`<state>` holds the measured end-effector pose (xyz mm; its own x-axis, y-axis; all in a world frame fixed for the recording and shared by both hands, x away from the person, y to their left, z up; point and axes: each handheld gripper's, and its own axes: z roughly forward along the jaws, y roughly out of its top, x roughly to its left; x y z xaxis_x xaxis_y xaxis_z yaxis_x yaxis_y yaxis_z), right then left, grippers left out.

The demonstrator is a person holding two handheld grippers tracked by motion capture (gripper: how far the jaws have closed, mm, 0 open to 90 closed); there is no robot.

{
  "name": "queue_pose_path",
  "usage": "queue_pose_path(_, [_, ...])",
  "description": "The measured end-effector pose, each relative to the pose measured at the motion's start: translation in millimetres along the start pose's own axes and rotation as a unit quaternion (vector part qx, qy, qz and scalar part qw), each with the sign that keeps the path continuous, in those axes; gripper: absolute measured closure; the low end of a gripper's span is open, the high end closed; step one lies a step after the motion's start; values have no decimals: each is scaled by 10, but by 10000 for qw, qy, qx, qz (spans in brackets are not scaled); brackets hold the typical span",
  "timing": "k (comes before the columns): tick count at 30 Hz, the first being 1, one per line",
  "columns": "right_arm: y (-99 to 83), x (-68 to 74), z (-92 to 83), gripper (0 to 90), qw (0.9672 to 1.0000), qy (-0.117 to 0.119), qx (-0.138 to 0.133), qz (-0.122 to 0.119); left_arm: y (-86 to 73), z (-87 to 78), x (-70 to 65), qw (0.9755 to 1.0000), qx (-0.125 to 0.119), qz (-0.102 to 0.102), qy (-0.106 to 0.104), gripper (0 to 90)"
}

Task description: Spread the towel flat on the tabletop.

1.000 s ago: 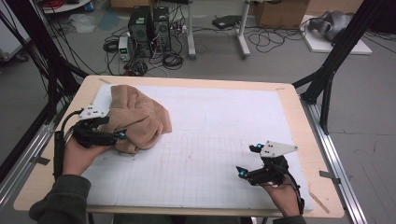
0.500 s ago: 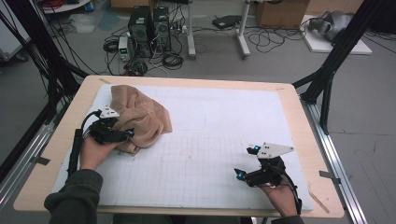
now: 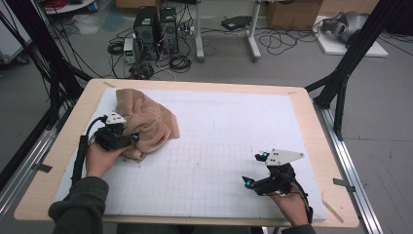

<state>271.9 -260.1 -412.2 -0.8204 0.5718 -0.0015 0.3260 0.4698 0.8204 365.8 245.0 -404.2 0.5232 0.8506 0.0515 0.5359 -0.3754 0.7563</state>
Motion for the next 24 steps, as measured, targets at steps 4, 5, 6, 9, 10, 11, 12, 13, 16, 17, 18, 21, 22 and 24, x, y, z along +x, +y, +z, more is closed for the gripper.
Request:
queue_pose_path(4, [7,-7,-4,97,10000,1,-2,-5,23,-93,-27,9997,-114,-56,-203,635])
queue_pose_path(5, [17,-10,-13,97,10000,-9,-18,-5,42,-162,-58,9988,-233,-113,-408,639])
queue_pose_path(6, [23,-12,-19,97,10000,-15,-15,-10,42,-162,-58,9988,-233,-113,-408,641])
queue_pose_path(9, [45,-12,-37,97,10000,-48,-33,-42,87,-323,-205,9955,-470,-92,-820,643])
queue_pose_path(10, [52,-7,-44,97,10000,-41,-39,-39,87,-323,-205,9955,-470,-92,-820,643])
queue_pose_path(11, [61,-4,-49,97,10000,-40,-44,-42,116,-405,-309,9941,-541,0,-941,643])
queue_pose_path(12, [61,-4,-49,97,10000,-40,-44,-42,116,-405,-309,9941,-541,0,-941,643])
queue_pose_path(13, [78,1,-54,97,9999,-51,-55,-101,140,-483,-423,9914,-639,58,-1140,643])
queue_pose_path(16, [98,19,-64,97,9999,-53,-57,-107,155,-584,-621,9888,-660,261,-1312,644])
queue_pose_path(17, [104,25,-64,97,9999,-44,-59,-112,145,-616,-684,9881,-671,316,-1347,644])
queue_pose_path(18, [104,25,-64,97,9999,-44,-59,-112,145,-616,-684,9881,-671,316,-1347,643])
queue_pose_path(21, [111,48,-44,97,9999,-21,-89,-135,24,-734,-899,9854,-700,375,-1507,643])
queue_pose_path(22, [108,51,-28,97,9999,2,-77,-150,24,-734,-899,9854,-700,375,-1507,642])
queue_pose_path(24, [106,57,-10,97,9999,27,-56,-128,-74,-740,-986,9865,-570,497,-1450,641])
